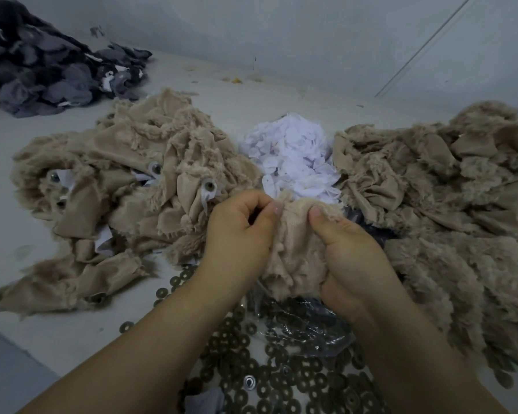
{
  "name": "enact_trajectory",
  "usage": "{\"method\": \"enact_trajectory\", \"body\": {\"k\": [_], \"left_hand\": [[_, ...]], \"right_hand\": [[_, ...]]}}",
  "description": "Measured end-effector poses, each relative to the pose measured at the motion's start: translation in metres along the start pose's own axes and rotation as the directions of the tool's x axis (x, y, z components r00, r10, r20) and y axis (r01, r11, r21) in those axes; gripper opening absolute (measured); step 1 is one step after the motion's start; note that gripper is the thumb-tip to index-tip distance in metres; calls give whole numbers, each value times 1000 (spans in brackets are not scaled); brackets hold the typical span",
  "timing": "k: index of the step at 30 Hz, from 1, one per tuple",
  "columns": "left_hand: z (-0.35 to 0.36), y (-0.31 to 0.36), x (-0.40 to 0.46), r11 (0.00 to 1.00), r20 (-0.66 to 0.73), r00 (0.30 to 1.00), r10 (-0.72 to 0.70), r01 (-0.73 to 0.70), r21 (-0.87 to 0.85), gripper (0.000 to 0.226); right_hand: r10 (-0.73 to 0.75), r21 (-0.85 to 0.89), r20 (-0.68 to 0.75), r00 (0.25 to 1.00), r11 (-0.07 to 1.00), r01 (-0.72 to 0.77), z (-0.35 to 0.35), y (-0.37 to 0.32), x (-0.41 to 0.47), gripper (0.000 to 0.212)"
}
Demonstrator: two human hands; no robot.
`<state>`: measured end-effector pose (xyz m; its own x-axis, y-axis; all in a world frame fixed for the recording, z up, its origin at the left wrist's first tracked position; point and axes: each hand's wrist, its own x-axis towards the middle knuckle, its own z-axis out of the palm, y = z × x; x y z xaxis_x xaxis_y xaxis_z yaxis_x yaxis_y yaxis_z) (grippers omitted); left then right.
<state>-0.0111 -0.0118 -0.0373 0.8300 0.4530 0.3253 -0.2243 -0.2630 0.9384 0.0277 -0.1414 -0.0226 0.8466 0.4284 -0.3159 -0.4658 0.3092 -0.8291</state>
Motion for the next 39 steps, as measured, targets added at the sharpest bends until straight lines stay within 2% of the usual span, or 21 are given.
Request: {"method": "enact_trajectory", "body": {"k": [2, 4, 8, 11, 12, 15, 17, 23, 27, 30, 37, 39], "left_hand": [[0, 1, 0, 988, 35, 996, -80, 84, -132, 23], [0, 1, -1, 977, 58, 993, -106, 115, -177, 25], [0, 1, -5, 979, 80, 995, -67, 81, -185, 30], [0, 1, -5, 989, 80, 996, -28, 39, -140, 20], [0, 1, -5, 986, 75, 996, -42, 54, -160, 17], [-2, 0, -5, 972, 72, 994, -86, 99, -211, 29], [-2, 0, -6, 967, 73, 992, -98, 113, -227, 26], [-1, -4, -5, 955, 61, 989, -131, 143, -262, 29], [-2, -5, -4, 949, 89, 987, -130, 150, -277, 30], [-2, -4, -4, 942, 115, 984, -137, 166, -292, 29], [-18, -1, -2, 951, 190, 978, -85, 136, -278, 23], [-25, -1, 2, 948, 142, 983, -115, 151, -281, 21]], "right_hand": [[1, 8, -7, 1000, 1000, -1, 2, 1, -1, 32], [-12, 2, -10, 1000, 1000, 12, 4, 1, -1, 31], [-30, -9, -4, 1000, 1000, 30, 3, 3, -1, 33], [-17, -34, -14, 1000, 999, 16, 4, 4, -1, 34], [-14, -31, -18, 1000, 999, 13, 4, 4, -2, 34], [-37, -26, 14, 999, 999, 37, 6, 4, -3, 39], [-32, -25, 36, 999, 999, 33, 7, 4, -5, 44], [137, 164, 101, 985, 975, -153, 8, 6, 1, 47], [249, 190, 168, 954, 941, -280, 7, 7, 2, 50], [260, 210, 196, 945, 931, -300, 7, 7, 1, 50], [135, 116, 156, 978, 981, -154, 3, 7, 1, 49], [64, -24, 110, 992, 998, -61, 2, 1, 2, 45]]}}
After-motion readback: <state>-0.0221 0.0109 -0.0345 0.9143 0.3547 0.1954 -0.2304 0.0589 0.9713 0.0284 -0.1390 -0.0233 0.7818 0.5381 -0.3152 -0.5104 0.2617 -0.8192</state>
